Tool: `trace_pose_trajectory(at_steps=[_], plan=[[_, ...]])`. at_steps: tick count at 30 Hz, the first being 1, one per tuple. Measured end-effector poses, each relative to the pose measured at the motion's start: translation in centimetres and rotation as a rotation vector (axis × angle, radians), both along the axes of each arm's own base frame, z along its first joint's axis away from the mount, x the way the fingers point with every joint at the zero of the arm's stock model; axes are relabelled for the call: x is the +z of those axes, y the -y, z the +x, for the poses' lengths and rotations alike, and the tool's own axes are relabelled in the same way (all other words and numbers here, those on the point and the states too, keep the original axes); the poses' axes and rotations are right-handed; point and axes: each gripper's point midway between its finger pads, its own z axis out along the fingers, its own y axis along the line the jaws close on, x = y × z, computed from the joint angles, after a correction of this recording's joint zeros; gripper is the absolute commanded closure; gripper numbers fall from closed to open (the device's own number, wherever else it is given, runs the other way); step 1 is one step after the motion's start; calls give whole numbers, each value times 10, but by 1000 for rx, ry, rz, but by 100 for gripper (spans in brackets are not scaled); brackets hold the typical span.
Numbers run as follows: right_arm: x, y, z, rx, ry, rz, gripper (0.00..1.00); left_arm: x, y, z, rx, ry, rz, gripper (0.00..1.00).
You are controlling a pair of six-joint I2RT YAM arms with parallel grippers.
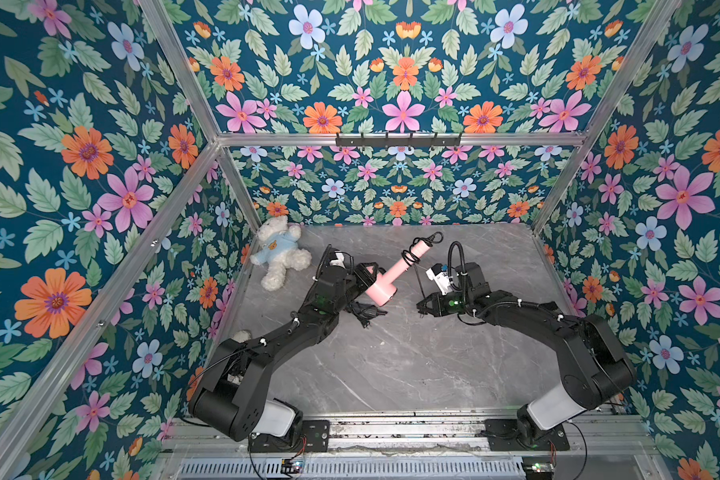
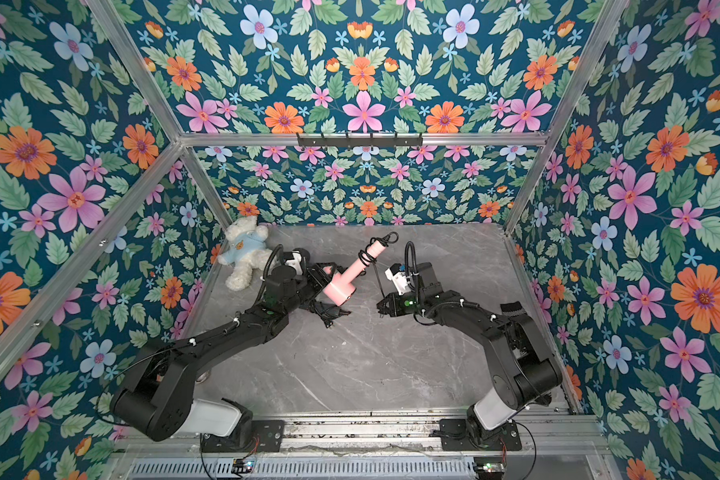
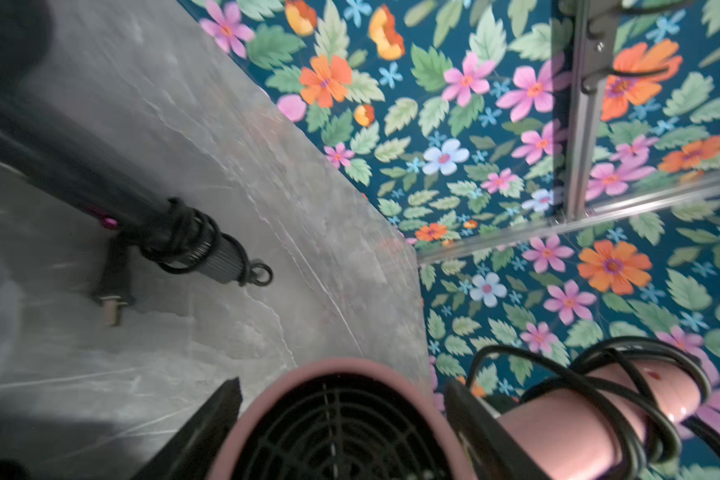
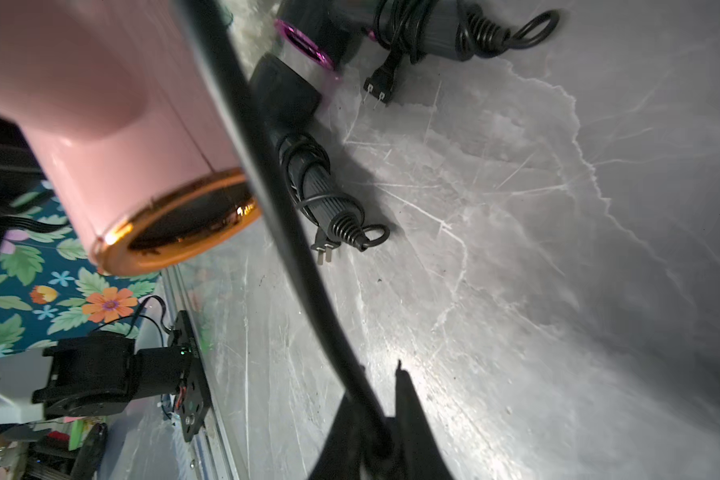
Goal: Wrap the cord around the hair dryer
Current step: Wrap the power cord around the hair dryer.
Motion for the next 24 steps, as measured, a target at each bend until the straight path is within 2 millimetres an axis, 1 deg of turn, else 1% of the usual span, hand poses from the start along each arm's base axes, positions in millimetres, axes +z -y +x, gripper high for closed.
trace_pose_trajectory(at_steps=[3, 7, 9, 11, 15, 17, 21, 24], plan=[[-1, -10, -8, 25, 22, -98, 100, -1, -13, 0, 89, -24, 93, 100], [7, -20, -18, 62, 57, -219, 100, 12, -19, -4, 162, -6, 256, 100], [15, -23, -21, 84, 75, -273, 100, 14, -24, -6, 196, 0, 349, 100], [23, -25, -24, 103, 89, -316, 100, 12, -31, -8, 225, -4, 444, 100], [43, -19, -23, 126, 106, -396, 100, 7, -39, -10, 242, -17, 639, 100], [54, -15, -23, 133, 111, -425, 100, 5, -37, -9, 225, -22, 719, 100], [75, -15, -26, 169, 98, -451, 100, -1, -19, -5, 134, -26, 866, 100], [80, -16, -26, 201, 67, -470, 100, -6, -6, -4, 48, -31, 949, 100]])
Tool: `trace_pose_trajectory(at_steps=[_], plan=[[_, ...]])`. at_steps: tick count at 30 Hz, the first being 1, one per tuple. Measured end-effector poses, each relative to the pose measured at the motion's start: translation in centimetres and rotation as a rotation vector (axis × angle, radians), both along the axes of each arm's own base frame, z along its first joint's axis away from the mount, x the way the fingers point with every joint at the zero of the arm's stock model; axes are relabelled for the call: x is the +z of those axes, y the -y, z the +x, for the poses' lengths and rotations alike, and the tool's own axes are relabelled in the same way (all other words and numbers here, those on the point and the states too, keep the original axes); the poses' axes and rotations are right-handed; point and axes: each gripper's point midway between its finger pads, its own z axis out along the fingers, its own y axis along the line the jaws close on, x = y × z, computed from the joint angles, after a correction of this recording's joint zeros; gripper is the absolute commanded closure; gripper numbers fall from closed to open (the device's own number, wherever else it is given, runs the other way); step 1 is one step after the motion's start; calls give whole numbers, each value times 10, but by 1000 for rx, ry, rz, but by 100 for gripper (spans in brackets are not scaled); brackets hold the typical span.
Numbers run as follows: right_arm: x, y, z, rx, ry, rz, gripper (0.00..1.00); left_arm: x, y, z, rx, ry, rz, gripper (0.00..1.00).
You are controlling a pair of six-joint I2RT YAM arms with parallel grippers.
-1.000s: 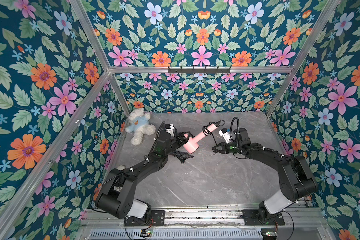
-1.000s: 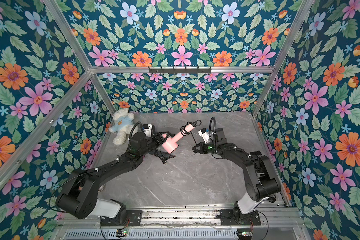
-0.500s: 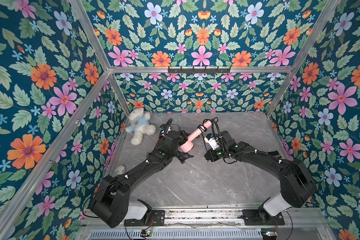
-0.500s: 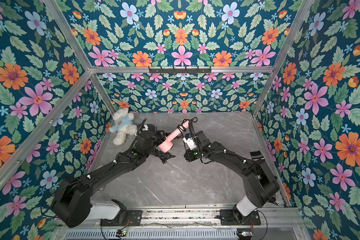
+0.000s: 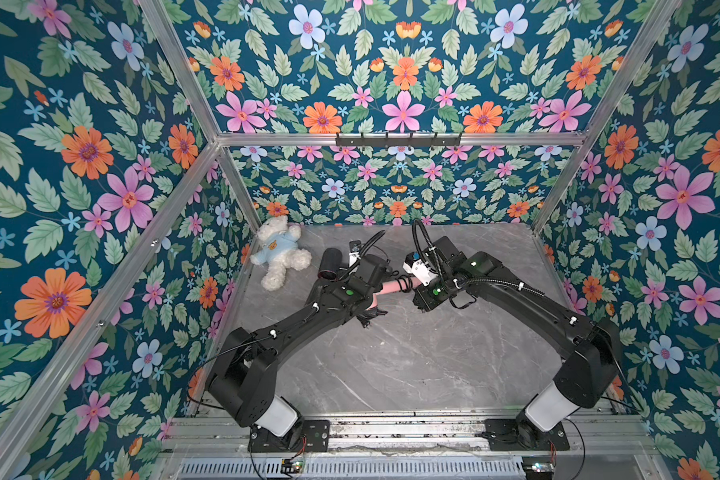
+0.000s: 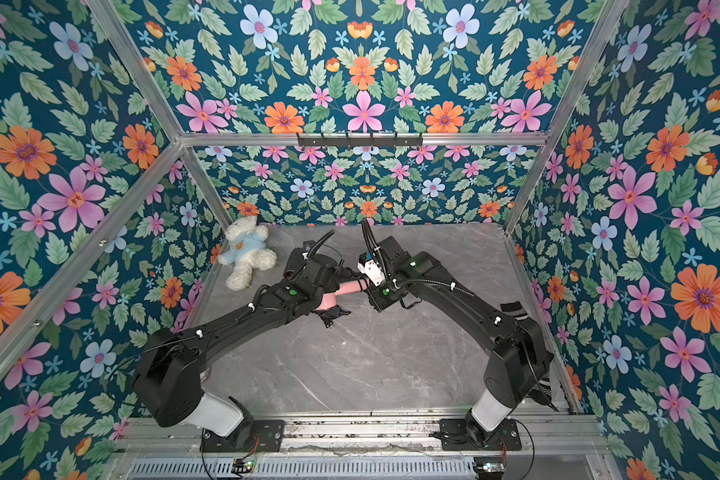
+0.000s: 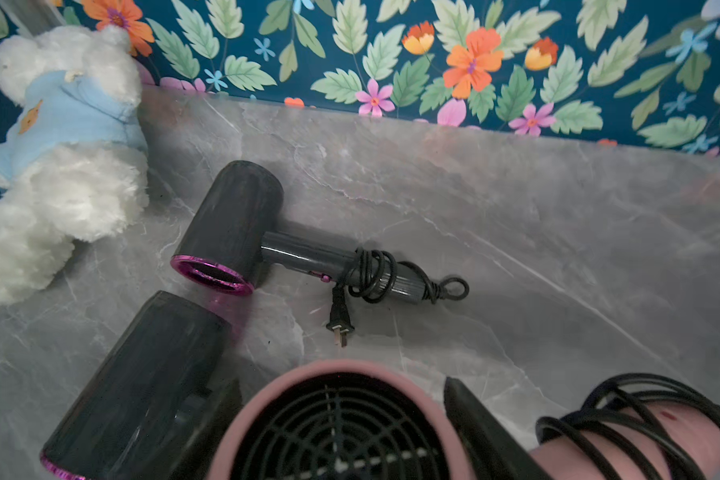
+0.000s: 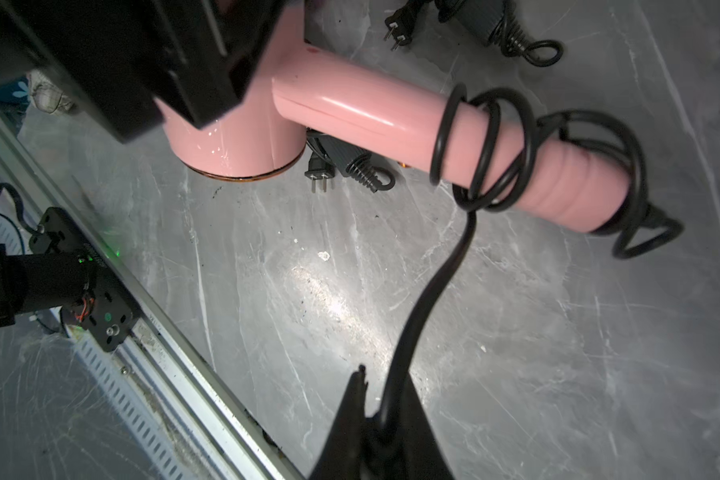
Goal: Wrap the cord around the hair dryer
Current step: Wrap the power cord around the hair dryer.
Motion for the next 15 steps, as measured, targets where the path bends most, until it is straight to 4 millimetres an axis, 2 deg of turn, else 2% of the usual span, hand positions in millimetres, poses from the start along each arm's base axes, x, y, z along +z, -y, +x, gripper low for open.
trace_pose_trajectory(at_steps=[3, 7, 11, 15], plan=[[-6, -1, 3, 30, -42, -33, 100, -6, 10, -4, -96, -48, 60, 100], [-9, 8, 8, 72, -66, -65, 100, -18, 26, -16, -267, -129, 98, 100], [-7, 20, 4, 130, -86, -72, 100, -28, 50, -34, -466, -196, 78, 100], [-6, 28, -3, 185, -131, -38, 100, -39, 65, -55, -629, -250, 25, 100]])
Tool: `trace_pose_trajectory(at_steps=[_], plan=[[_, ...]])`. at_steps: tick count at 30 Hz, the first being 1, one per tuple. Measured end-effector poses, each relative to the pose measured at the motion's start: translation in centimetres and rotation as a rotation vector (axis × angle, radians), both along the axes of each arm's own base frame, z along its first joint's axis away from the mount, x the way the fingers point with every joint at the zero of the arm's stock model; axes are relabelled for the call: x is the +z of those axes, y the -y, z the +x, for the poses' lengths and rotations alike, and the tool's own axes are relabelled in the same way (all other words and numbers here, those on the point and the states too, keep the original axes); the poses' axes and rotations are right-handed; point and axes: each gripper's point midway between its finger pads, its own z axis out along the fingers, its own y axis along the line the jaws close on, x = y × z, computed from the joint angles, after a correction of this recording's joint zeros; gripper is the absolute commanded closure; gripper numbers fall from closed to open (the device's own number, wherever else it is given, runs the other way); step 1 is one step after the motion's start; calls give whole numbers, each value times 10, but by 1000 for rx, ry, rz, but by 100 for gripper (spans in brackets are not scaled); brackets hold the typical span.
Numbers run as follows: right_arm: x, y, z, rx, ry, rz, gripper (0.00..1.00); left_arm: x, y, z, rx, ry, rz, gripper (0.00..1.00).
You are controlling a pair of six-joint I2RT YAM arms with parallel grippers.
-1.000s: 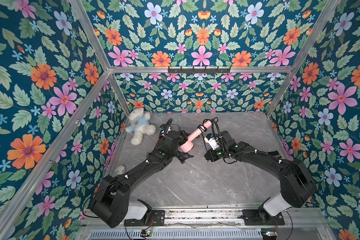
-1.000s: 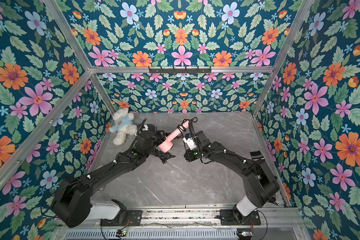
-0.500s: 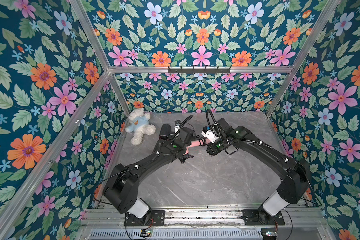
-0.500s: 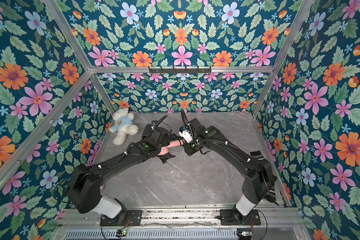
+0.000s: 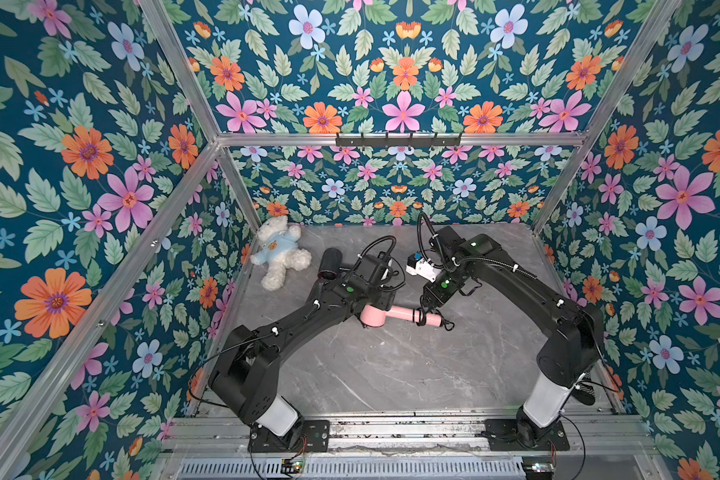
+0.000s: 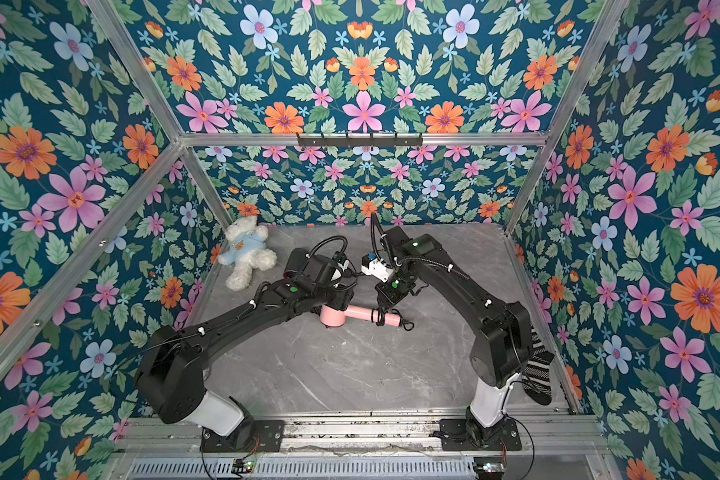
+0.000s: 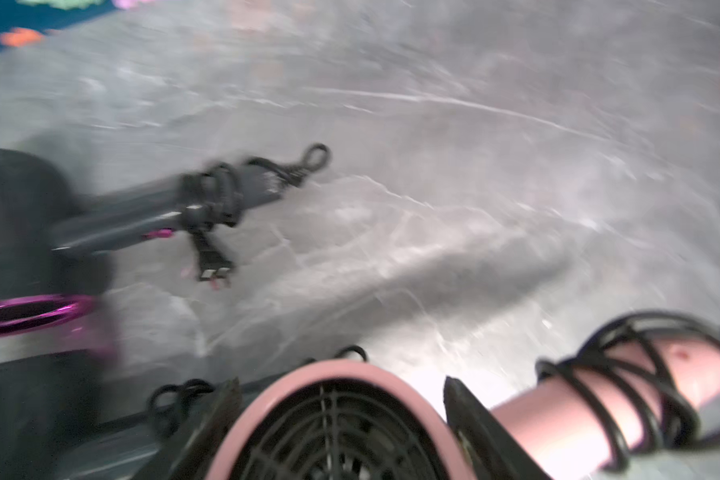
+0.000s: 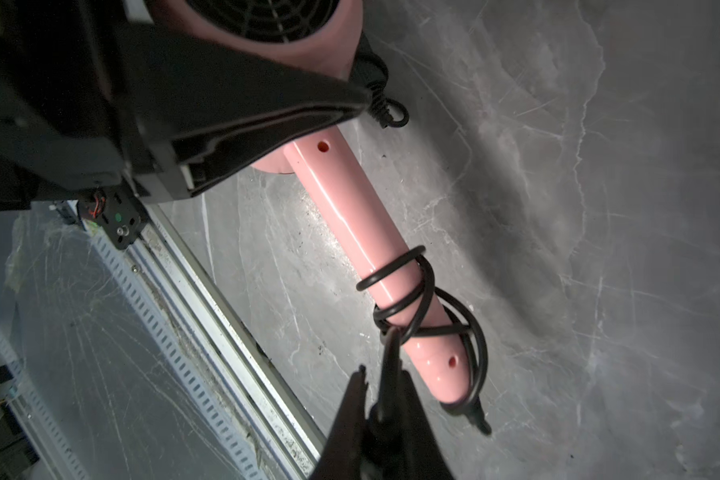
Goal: Wrap the cord around the hair dryer
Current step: Wrap the power cord around the hair dryer.
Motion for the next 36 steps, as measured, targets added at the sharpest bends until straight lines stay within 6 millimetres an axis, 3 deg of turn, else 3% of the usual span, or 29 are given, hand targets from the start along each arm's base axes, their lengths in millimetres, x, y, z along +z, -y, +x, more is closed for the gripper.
trace_pose_trajectory(at_steps=[5, 9, 13, 19, 23, 36], plan=[[3, -2, -16, 73, -61, 60, 100, -6, 10, -23, -136, -72, -115, 100], [10, -2, -22, 89, -84, 127, 100, -5, 6, -28, -171, -106, -200, 100], [12, -1, -21, 73, -93, 167, 100, -7, 1, -23, -155, -127, -232, 100], [-12, 4, -27, 28, -142, 156, 100, -25, -16, -7, -23, -249, -269, 100], [-20, 9, -36, 8, -163, 149, 100, -33, -12, 1, 19, -301, -287, 100], [-3, 16, -44, -4, -91, 157, 100, -44, -23, 8, 111, -379, -290, 100]])
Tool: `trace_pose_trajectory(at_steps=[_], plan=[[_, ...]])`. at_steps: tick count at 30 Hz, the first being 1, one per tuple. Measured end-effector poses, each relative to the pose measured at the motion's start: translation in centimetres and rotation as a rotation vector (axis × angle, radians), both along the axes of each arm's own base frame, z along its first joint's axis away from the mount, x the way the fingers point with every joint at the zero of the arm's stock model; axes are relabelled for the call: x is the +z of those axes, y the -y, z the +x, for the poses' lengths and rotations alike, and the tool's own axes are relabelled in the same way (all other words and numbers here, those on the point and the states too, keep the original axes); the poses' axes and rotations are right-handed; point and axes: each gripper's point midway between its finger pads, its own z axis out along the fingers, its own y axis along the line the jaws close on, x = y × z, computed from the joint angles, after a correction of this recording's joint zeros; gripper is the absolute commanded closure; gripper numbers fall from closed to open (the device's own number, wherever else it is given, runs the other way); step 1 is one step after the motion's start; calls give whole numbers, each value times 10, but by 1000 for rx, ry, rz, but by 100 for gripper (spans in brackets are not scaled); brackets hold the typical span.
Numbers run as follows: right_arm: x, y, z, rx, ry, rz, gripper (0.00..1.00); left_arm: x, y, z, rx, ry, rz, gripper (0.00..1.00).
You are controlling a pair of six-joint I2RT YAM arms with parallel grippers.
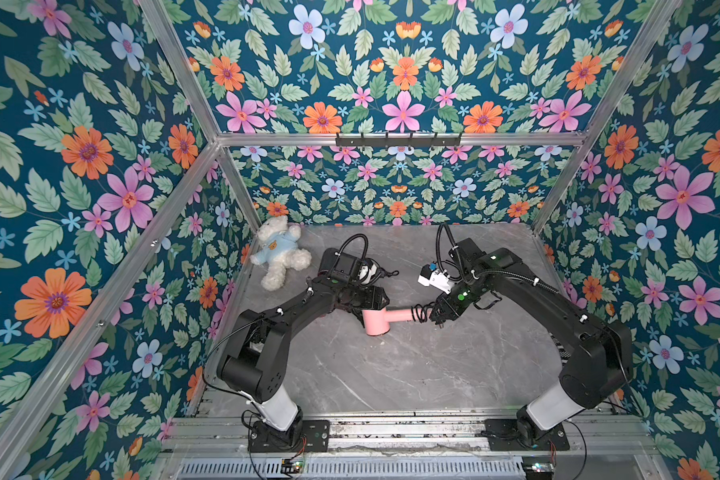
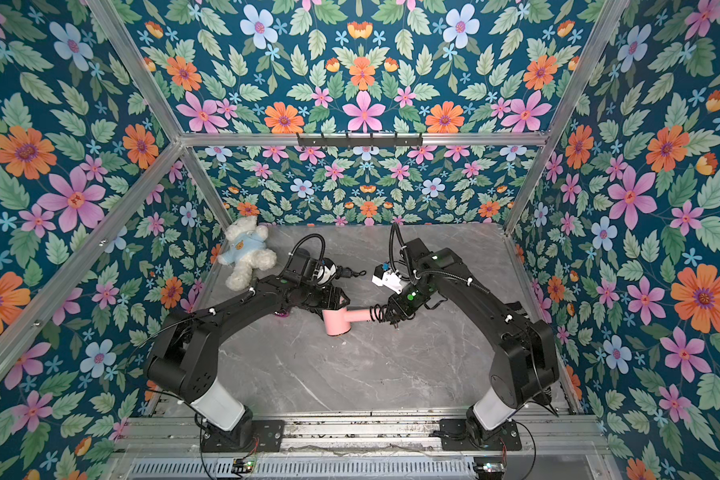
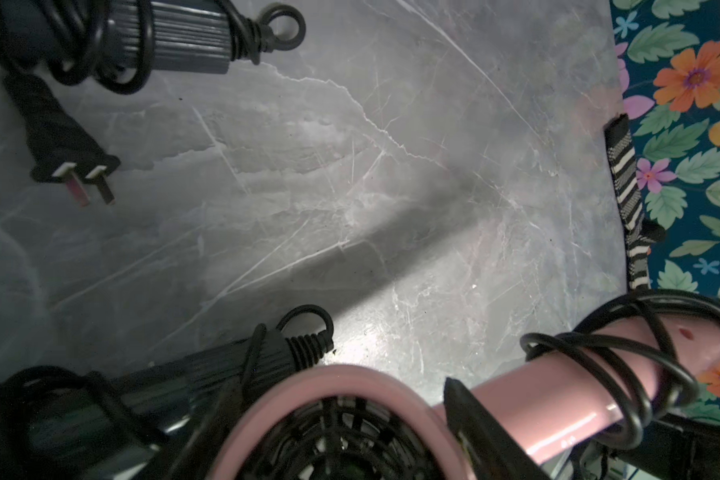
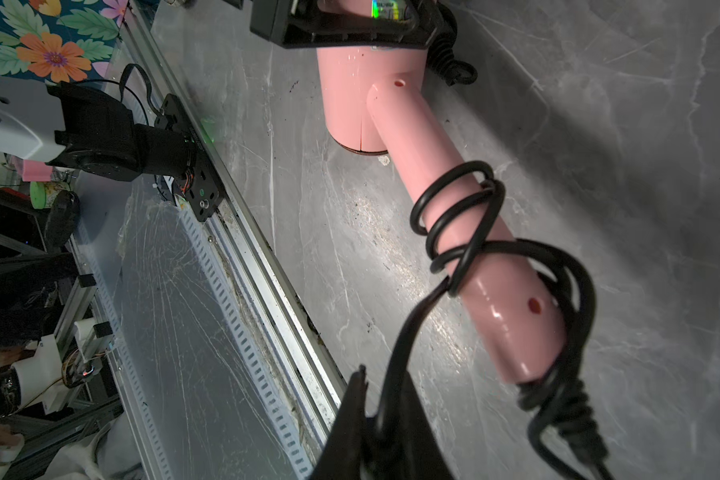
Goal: Wrap the cord around the hair dryer
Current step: Wrap the power cord around the hair dryer.
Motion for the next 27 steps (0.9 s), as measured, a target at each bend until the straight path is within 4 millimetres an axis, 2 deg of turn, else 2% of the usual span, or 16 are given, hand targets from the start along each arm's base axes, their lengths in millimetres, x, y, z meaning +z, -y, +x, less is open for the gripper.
trace_pose_trajectory(at_steps=[4, 10, 13, 27], plan=[[-5, -1, -13, 16, -13, -12, 100, 3, 0, 1, 48, -27, -59, 100], [-27, -13, -37, 68, -71, -46, 100, 21, 15, 10, 83, -30, -179, 100], [-31, -18, -42, 78, -81, -46, 100, 24, 16, 13, 98, -31, -190, 100], [4, -30, -35, 74, -12, 45, 100, 10, -4, 21, 224, -40, -127, 100]])
